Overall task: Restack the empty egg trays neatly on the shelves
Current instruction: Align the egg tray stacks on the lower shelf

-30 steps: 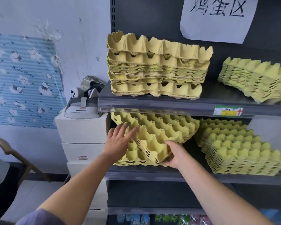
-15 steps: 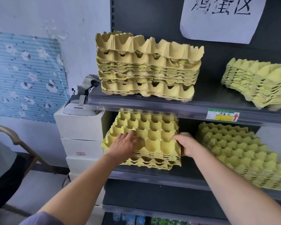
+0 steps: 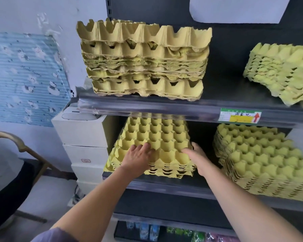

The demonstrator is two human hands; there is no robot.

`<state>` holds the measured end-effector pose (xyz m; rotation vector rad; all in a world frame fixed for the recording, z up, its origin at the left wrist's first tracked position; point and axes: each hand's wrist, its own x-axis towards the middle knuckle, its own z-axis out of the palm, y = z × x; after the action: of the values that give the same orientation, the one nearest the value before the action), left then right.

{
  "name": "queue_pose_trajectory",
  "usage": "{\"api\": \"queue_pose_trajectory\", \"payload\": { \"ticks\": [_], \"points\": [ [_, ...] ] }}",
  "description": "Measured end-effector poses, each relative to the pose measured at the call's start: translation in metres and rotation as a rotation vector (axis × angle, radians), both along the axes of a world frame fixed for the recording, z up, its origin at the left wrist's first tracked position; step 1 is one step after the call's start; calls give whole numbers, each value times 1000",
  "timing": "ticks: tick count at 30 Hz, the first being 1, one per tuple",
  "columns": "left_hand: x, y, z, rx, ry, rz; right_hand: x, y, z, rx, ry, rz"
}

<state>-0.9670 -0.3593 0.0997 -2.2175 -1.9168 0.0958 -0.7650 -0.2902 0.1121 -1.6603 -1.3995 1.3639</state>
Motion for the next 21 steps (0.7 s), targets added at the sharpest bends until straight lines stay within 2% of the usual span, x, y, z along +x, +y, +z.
{"api": "queue_pose_trajectory", "payload": {
  "ticks": [4,8,10,12,17,19,21],
  "points": [
    [-1,1,-7,-41,-25,24,1,-2,-10,-148,59,-96],
    [-9,-2,-9,2,-221,36,2,-1,-11,-257,67,-90],
    [-18,-3,-11,108,-339,111,0,2,-12,-237,48,-107],
    [-30,-3,-13,161,-470,281,-2,2,-15,-211,42,-129],
    [-68,2,-28,-10,-849,698,-5,3,-22,-164,45,-150],
    [-82,7,-36,-95,-1066,747,-5,3,-22,-160,45,-163],
    [-90,8,-42,-191,-1198,729,-5,3,-24,-151,40,-181]
  ]
}}
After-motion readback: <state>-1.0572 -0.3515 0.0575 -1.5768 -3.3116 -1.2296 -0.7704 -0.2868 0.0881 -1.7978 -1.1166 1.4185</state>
